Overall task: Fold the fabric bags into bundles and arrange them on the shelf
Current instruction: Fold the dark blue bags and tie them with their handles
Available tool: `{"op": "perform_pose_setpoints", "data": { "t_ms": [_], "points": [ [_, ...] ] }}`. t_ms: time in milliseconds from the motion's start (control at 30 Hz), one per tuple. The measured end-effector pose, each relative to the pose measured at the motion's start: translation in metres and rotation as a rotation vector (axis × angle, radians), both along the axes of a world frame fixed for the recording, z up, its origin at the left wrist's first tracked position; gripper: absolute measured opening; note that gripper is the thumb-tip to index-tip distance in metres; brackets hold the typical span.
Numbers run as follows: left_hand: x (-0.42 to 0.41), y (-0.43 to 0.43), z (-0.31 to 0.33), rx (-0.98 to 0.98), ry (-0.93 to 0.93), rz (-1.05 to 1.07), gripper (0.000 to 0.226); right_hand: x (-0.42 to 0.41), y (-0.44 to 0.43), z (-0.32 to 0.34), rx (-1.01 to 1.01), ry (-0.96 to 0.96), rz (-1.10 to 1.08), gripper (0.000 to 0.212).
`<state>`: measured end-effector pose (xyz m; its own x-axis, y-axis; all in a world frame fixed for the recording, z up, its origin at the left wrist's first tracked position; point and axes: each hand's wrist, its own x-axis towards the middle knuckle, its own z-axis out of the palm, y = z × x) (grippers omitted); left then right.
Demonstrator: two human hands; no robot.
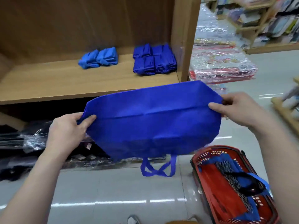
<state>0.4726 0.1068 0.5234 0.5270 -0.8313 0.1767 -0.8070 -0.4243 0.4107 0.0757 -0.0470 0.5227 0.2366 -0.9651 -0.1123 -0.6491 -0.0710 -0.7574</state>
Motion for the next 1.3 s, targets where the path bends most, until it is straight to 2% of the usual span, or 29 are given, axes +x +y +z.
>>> {"op": "perform_pose_setpoints", "data": {
  "t_ms": [67,167,200,333,433,467,567,600,700,800,867,933,1033,1067,1133,1300],
  "points": [
    [0.041,0.019,0.000,-0.007,0.133,0.041,0.023,0.041,0.000,0.010,0.044,0.000,0.067,0.012],
    [0.101,0.045,0.011,-0.085,0.593,0.063,0.015,0.107,0.002,0.030,0.129,-0.050,0.136,0.018],
    [0.120,0.052,0.017,-0.095,0.671,0.066,0.014,0.129,0.000,0.035,0.149,-0.093,0.133,0.018],
    [0.187,0.066,0.045,-0.195,0.723,0.091,0.012,0.220,-0.013,0.061,0.089,-0.214,0.084,0.027],
    [0.232,0.061,0.071,-0.409,0.742,0.170,0.016,0.289,-0.017,0.094,-0.017,-0.349,0.054,0.026],
    [0.248,0.058,0.081,-0.520,0.804,0.200,0.022,0.310,-0.020,0.107,-0.043,-0.440,0.042,0.027],
    [0.299,0.046,0.110,-0.889,1.106,0.250,0.048,0.366,-0.032,0.149,-0.053,-0.757,-0.042,0.048],
    [0.314,0.043,0.118,-0.977,1.141,0.244,0.047,0.380,-0.037,0.159,-0.097,-0.799,-0.065,0.052],
    [0.348,0.037,0.132,-0.988,1.053,0.165,0.021,0.411,-0.043,0.173,-0.323,-0.771,0.020,0.054],
    [0.367,0.035,0.134,-0.922,0.855,0.064,0.026,0.436,-0.056,0.163,-0.462,-0.808,0.206,0.023],
    [0.379,0.031,0.133,-0.822,0.675,0.010,0.033,0.455,-0.071,0.148,-0.525,-0.846,0.218,0.007],
    [0.390,0.018,0.131,-0.725,0.442,0.013,0.044,0.475,-0.086,0.128,-0.641,-0.849,0.186,0.003],
    [0.413,-0.010,0.115,-0.604,0.001,0.102,0.044,0.507,-0.099,0.083,-0.928,-0.700,0.191,0.002],
    [0.422,-0.018,0.105,-0.564,-0.107,0.128,0.044,0.517,-0.103,0.064,-0.965,-0.633,0.207,0.005],
    [0.440,-0.034,0.076,-0.458,-0.173,0.178,0.046,0.535,-0.112,0.022,-0.917,-0.488,0.245,0.016],
    [0.480,-0.065,0.008,-0.130,-0.114,0.221,0.059,0.566,-0.121,-0.044,-0.642,-0.118,0.327,0.029]
  ]
}}
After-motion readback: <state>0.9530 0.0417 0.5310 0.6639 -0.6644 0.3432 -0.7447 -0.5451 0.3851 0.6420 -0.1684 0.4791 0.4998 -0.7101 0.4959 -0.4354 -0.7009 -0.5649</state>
